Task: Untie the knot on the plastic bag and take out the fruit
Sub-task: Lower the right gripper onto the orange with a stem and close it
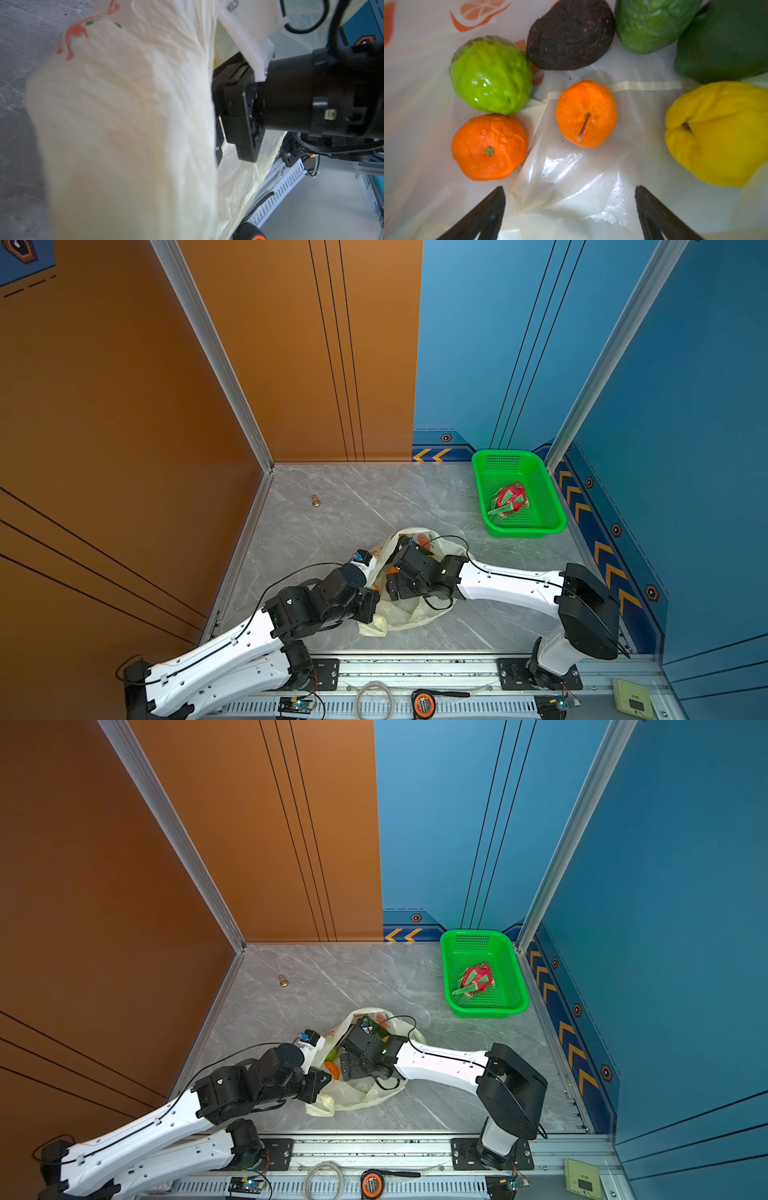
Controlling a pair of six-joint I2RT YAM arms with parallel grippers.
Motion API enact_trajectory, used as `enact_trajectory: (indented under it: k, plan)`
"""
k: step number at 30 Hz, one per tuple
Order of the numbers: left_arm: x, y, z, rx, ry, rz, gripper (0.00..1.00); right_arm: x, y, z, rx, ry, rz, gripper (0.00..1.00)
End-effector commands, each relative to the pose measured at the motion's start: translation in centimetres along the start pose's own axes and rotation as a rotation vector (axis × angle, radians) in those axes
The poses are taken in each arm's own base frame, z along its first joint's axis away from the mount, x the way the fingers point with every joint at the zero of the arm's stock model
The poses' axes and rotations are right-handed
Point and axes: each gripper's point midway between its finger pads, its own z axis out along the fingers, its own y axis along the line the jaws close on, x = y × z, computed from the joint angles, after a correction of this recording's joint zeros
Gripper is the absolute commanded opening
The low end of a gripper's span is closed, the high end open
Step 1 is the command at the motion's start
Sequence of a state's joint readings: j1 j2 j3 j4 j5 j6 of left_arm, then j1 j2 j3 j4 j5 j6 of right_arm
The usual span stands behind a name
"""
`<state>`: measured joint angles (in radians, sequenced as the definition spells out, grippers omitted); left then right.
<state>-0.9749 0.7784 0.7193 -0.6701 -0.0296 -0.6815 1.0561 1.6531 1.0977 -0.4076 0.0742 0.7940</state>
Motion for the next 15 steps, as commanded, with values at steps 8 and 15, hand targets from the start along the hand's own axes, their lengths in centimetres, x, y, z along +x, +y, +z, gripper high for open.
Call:
enact_trajectory:
  k: [8, 15]
  plan:
    - [-1.0, 0.0, 0.0, -0.020, -0.024, 0.013, 0.00, -1.8, -0.7, 3.2, 0.043, -0.052, 0.054, 0.89]
    - [-1.1, -0.1, 0.2, -0.013, -0.024, 0.015, 0.00, -2.4, -0.7, 4.7, 0.071, -0.074, 0.078, 0.82]
